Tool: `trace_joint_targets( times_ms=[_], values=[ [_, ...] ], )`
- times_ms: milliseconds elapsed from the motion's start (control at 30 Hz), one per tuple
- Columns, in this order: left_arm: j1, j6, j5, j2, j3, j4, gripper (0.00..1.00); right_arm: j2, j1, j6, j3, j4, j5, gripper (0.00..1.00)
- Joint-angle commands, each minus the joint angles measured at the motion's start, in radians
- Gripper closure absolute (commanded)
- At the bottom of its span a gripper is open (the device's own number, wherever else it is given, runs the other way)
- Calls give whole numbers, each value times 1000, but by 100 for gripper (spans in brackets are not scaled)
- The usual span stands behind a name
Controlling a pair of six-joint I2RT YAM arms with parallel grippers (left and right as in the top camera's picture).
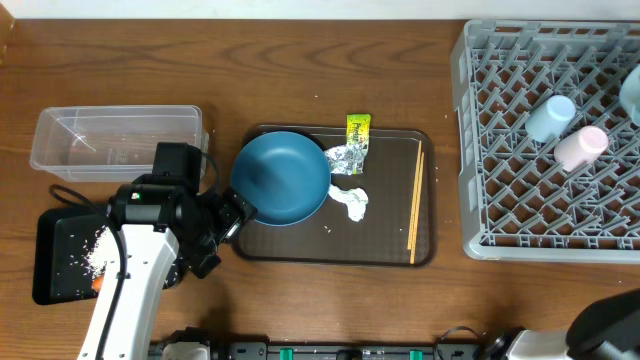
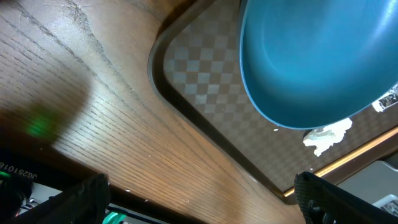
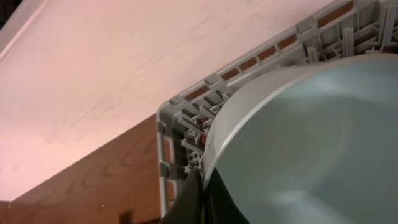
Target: Sort waste into correct bins and load items into the dishwasher rack
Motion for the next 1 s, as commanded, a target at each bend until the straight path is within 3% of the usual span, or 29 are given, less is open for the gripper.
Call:
trace_joint_targets(
  times_ms=[0,133,400,967],
  values=[
    [-3,-6,-14,3,4,-2,2,90,-29,9,13,46,-61,99],
    [-3,-6,-14,3,4,-2,2,177,-55,48,13,104,-79,99],
    [-3,-6,-14,3,4,-2,2,312,-122,156,13,259,-323,99],
    [-3,-6,-14,3,4,-2,2,330,-188,216,-42,230,-367,99]
  ],
)
